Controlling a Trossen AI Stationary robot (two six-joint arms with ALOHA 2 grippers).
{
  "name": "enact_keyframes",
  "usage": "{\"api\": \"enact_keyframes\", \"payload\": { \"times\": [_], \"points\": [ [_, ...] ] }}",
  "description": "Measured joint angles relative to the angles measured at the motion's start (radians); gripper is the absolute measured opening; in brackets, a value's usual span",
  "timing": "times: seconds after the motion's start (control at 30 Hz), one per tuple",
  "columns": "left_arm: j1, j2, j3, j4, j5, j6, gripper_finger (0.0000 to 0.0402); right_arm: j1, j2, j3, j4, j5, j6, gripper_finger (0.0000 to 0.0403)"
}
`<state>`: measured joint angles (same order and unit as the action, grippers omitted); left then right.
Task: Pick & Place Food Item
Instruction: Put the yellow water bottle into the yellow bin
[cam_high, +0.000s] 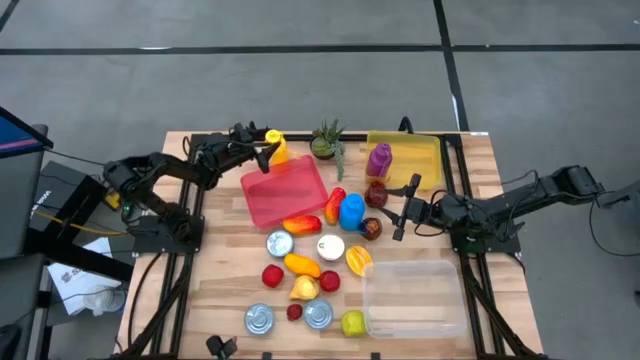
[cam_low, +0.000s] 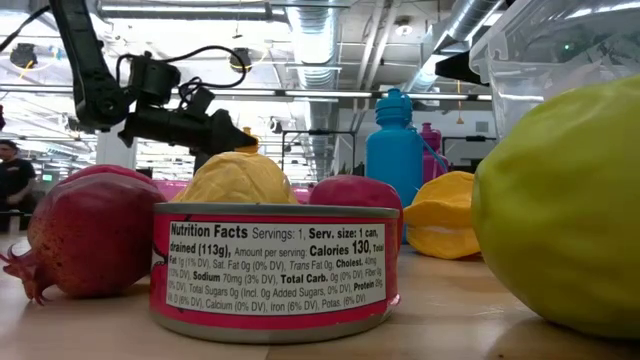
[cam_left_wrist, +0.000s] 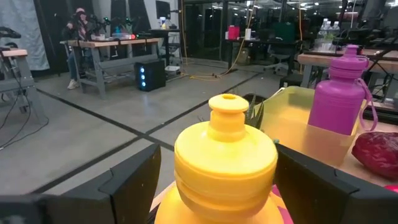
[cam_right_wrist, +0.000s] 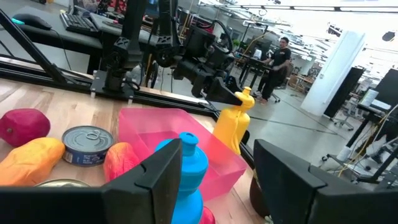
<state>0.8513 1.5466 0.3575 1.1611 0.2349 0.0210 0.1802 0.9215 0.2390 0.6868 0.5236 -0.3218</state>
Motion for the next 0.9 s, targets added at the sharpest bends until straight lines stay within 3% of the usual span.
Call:
{"api": "enact_keyframes", "payload": {
  "times": [0.2, 0.47, 0.7, 0.9],
  "points": [
    [0.0, 0.007, 0.003, -0.001, 0.0, 0.0, 0.0279, 0.0, 0.0, 0.0, 0.0, 0.0, 0.0, 0.0189],
    [0.0, 0.007, 0.003, 0.014, -0.001, 0.005, 0.0206, 0.0, 0.0, 0.0, 0.0, 0.0, 0.005, 0.0189],
    [0.0, 0.004, 0.003, 0.019, -0.001, 0.003, 0.0211, 0.0, 0.0, 0.0, 0.0, 0.0, 0.006, 0.0189],
    [-0.002, -0.068, 0.003, 0.02, -0.001, 0.001, 0.0207, 0.0, 0.0, 0.0, 0.0, 0.0, 0.007, 0.0189]
  ]
}}
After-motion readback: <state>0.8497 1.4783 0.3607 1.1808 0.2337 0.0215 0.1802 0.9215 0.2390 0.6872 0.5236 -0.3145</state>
